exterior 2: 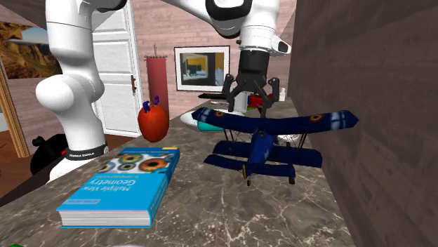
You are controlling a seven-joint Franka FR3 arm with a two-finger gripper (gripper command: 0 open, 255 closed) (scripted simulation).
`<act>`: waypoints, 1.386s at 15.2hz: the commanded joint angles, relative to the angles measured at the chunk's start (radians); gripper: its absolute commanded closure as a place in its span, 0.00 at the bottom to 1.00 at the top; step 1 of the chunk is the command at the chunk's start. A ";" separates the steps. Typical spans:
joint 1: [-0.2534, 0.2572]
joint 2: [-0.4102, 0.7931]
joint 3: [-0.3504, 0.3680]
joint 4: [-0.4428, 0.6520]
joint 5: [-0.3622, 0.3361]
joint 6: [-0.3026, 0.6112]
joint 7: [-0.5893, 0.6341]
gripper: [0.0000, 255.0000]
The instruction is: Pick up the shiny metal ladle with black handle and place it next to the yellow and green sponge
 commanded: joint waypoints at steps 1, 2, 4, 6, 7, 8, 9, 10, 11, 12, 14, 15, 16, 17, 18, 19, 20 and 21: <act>-0.006 0.058 0.003 0.022 0.015 0.055 -0.037 0.00; -0.010 0.085 0.006 0.037 0.024 0.083 -0.056 0.00; -0.019 0.142 0.015 0.073 0.042 0.136 -0.095 0.00; -0.030 0.199 0.026 0.115 0.060 0.185 -0.132 0.00; -0.036 0.228 0.032 0.138 0.069 0.207 -0.150 0.00; -0.026 0.091 0.028 0.131 0.075 -0.092 -0.059 0.00; -0.026 0.091 0.028 0.131 0.074 -0.092 -0.059 0.00; -0.036 0.115 0.030 0.142 0.099 -0.062 -0.089 0.00; -0.046 0.140 0.034 0.155 0.124 -0.034 -0.119 0.00; -0.056 0.166 0.039 0.169 0.149 -0.007 -0.150 0.00; -0.080 0.220 0.054 0.205 0.201 0.040 -0.209 0.00; -0.094 0.248 0.065 0.226 0.227 0.061 -0.238 0.00; -0.113 0.276 0.082 0.249 0.250 0.080 -0.266 0.00; -0.134 0.304 0.103 0.274 0.271 0.097 -0.291 0.00; -0.116 0.200 0.080 0.298 0.237 -0.218 0.004 0.00; -0.117 0.200 0.081 0.298 0.237 -0.218 0.004 0.00; -0.122 0.214 0.085 0.293 0.242 -0.174 -0.035 0.00; -0.127 0.229 0.090 0.289 0.248 -0.131 -0.074 0.00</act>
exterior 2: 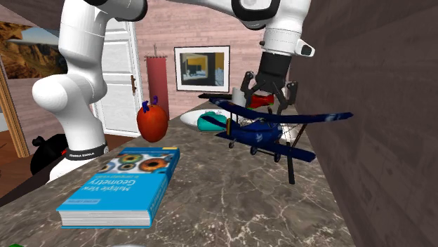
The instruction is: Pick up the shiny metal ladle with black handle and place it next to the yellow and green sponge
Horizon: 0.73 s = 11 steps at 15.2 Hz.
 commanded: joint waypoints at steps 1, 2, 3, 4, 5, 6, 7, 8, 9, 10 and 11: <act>-0.012 0.036 0.008 -0.008 0.010 0.087 -0.075 0.00; -0.019 0.054 0.014 -0.007 0.018 0.128 -0.115 0.00; -0.025 0.073 0.021 -0.002 0.028 0.167 -0.154 0.00; -0.032 0.093 0.029 0.005 0.037 0.204 -0.193 0.00; -0.040 0.114 0.038 0.014 0.048 0.241 -0.232 0.00; -0.047 0.136 0.047 0.025 0.059 0.275 -0.271 0.00; -0.055 0.158 0.057 0.038 0.070 0.306 -0.307 0.00; -0.055 0.162 0.059 0.032 0.071 0.317 -0.308 0.00; -0.054 0.167 0.060 0.026 0.073 0.328 -0.309 0.00; -0.054 0.173 0.061 0.020 0.075 0.338 -0.310 0.00; -0.054 0.178 0.062 0.015 0.077 0.349 -0.311 0.00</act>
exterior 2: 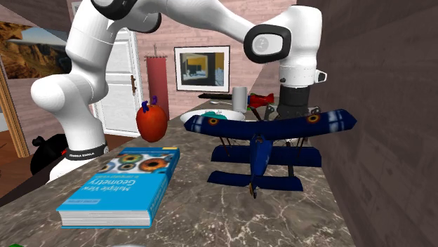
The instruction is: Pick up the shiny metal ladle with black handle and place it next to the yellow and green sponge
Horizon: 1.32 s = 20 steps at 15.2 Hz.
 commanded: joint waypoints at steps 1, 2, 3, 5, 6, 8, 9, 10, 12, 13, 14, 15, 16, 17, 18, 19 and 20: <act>-0.001 0.011 0.003 -0.011 0.004 0.024 -0.006 0.00; 0.000 0.017 0.004 -0.015 0.006 0.034 -0.008 0.00; 0.000 0.023 0.005 -0.020 0.008 0.045 -0.009 0.00; 0.000 0.026 0.006 -0.023 0.009 0.050 -0.009 0.00; 0.000 0.026 0.006 -0.023 0.009 0.050 -0.009 0.00; 0.000 0.026 0.006 -0.023 0.009 0.050 -0.009 0.00; 0.000 0.026 0.006 -0.023 0.009 0.050 -0.009 0.00; 0.000 0.026 0.006 -0.023 0.009 0.050 -0.009 0.00; 0.000 0.026 0.006 -0.022 0.009 0.050 -0.009 0.00; 0.000 0.026 0.006 -0.022 0.009 0.050 -0.009 1.00; 0.000 0.026 0.006 -0.022 0.009 0.050 -0.009 1.00; 0.000 0.026 0.006 -0.022 0.009 0.050 -0.009 1.00; 0.000 0.026 0.006 -0.022 0.009 0.050 -0.009 1.00; 0.000 0.026 0.006 -0.022 0.009 0.050 -0.009 1.00; 0.000 0.026 0.006 -0.022 0.009 0.050 -0.009 1.00; 0.000 0.026 0.006 -0.022 0.009 0.050 -0.009 1.00; 0.000 0.026 0.006 -0.023 0.009 0.050 -0.009 1.00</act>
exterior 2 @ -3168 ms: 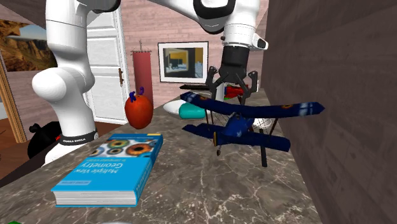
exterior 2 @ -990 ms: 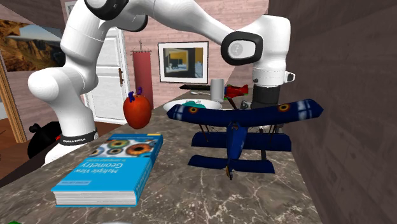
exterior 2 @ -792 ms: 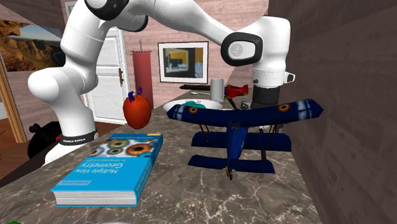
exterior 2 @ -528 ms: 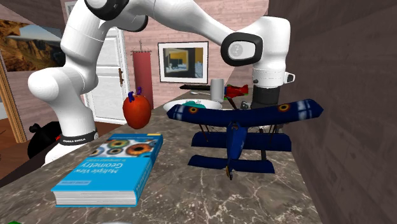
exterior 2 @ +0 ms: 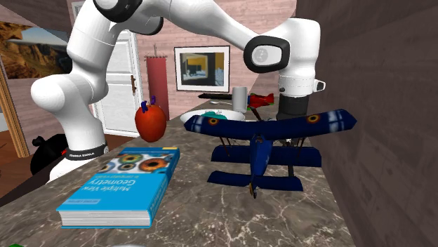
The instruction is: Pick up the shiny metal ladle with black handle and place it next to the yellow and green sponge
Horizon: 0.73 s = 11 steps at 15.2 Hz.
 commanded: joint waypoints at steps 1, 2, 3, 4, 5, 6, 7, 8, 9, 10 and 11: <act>0.000 0.000 0.000 0.000 0.000 0.000 0.000 1.00; 0.000 0.000 0.000 0.000 0.000 0.000 0.000 1.00; 0.000 -0.006 -0.001 0.005 -0.002 -0.010 0.002 1.00; 0.001 -0.011 -0.002 0.010 -0.004 -0.021 0.004 1.00; 0.001 -0.016 -0.003 0.016 -0.006 -0.031 0.006 1.00; 0.001 -0.022 -0.004 0.021 -0.008 -0.042 0.008 1.00; 0.002 -0.027 -0.005 0.027 -0.010 -0.053 0.010 1.00; 0.002 -0.031 -0.006 0.034 -0.012 -0.064 0.012 1.00; 0.002 -0.036 -0.007 0.040 -0.013 -0.075 0.014 1.00; 0.002 -0.040 -0.007 0.047 -0.015 -0.086 0.016 1.00; 0.002 -0.045 -0.008 0.054 -0.017 -0.097 0.018 1.00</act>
